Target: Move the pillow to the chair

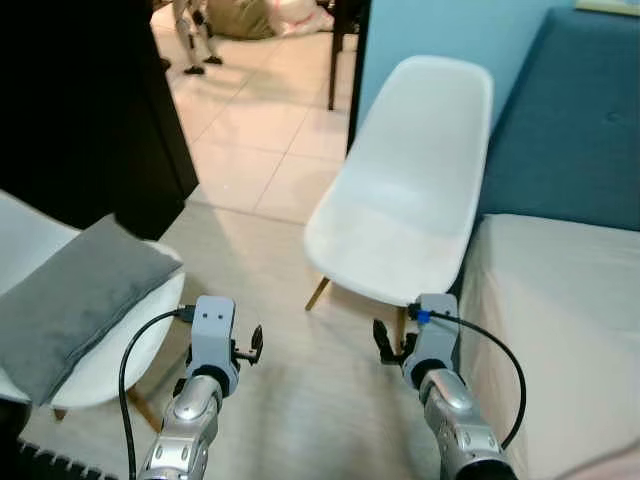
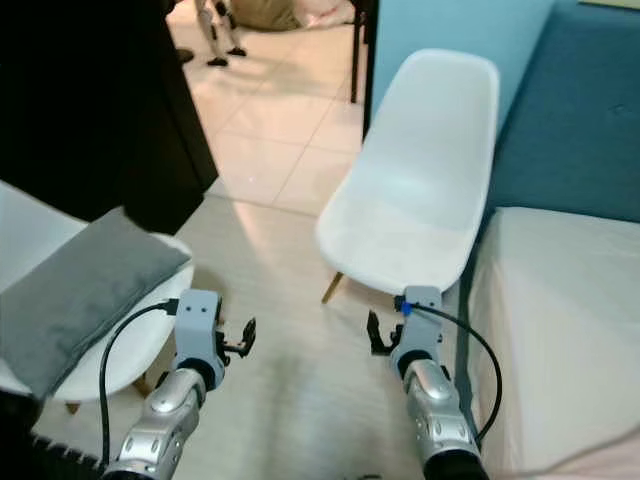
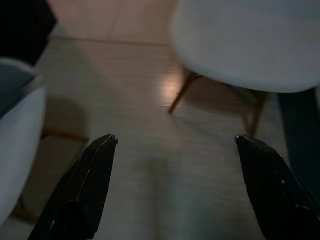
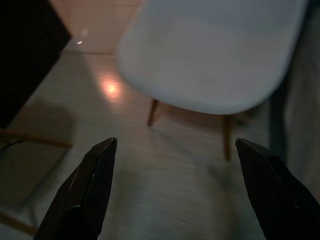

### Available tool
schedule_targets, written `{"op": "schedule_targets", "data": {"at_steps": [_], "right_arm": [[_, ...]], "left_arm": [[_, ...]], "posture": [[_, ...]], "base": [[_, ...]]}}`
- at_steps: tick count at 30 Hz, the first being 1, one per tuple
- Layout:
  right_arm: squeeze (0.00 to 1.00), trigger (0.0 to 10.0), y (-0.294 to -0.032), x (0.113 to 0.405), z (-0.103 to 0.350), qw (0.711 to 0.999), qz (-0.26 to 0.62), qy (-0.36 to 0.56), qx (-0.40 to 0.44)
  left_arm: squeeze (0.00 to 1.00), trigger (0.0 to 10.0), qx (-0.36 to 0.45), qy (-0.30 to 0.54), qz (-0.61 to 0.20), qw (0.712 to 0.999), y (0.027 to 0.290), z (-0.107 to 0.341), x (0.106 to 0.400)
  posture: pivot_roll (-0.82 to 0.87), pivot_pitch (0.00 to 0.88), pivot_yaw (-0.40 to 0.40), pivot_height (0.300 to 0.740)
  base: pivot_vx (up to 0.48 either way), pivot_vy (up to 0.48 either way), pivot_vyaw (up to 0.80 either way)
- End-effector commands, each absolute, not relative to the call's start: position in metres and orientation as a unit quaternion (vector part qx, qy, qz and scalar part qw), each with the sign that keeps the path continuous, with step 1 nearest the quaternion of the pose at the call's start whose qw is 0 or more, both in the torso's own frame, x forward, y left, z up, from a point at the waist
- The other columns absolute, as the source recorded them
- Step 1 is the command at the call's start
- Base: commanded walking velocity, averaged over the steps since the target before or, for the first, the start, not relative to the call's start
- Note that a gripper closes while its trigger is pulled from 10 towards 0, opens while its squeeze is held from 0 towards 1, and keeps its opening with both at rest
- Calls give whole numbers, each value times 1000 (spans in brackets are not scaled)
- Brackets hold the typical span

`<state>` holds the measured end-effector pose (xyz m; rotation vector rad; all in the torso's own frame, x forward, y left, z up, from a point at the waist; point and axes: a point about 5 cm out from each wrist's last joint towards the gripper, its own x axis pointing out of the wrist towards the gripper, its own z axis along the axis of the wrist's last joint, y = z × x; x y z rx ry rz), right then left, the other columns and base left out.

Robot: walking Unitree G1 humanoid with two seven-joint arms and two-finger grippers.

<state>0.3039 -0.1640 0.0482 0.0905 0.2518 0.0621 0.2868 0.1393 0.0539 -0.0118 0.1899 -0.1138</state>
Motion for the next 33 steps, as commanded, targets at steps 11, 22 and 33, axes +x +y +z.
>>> {"op": "schedule_targets", "data": {"at_steps": [11, 22, 33], "right_arm": [[0, 10000, -163, 299, 40, 988, 30, 143, 43], [0, 10000, -164, 298, 40, 989, 26, 140, 42], [0, 10000, -164, 299, 40, 989, 27, 139, 40]], "left_arm": [[0, 10000, 0, 105, -59, 993, 140, 49, 284], [0, 10000, 0, 104, -59, 993, 140, 49, 283], [0, 10000, 1, 105, -60, 993, 140, 48, 283]], "posture": [[-36, 124, 35, 740], [-37, 124, 38, 740], [-35, 118, 36, 740]], "base": [[0, 0, -757], [0, 0, -756], [0, 0, -756]]}}
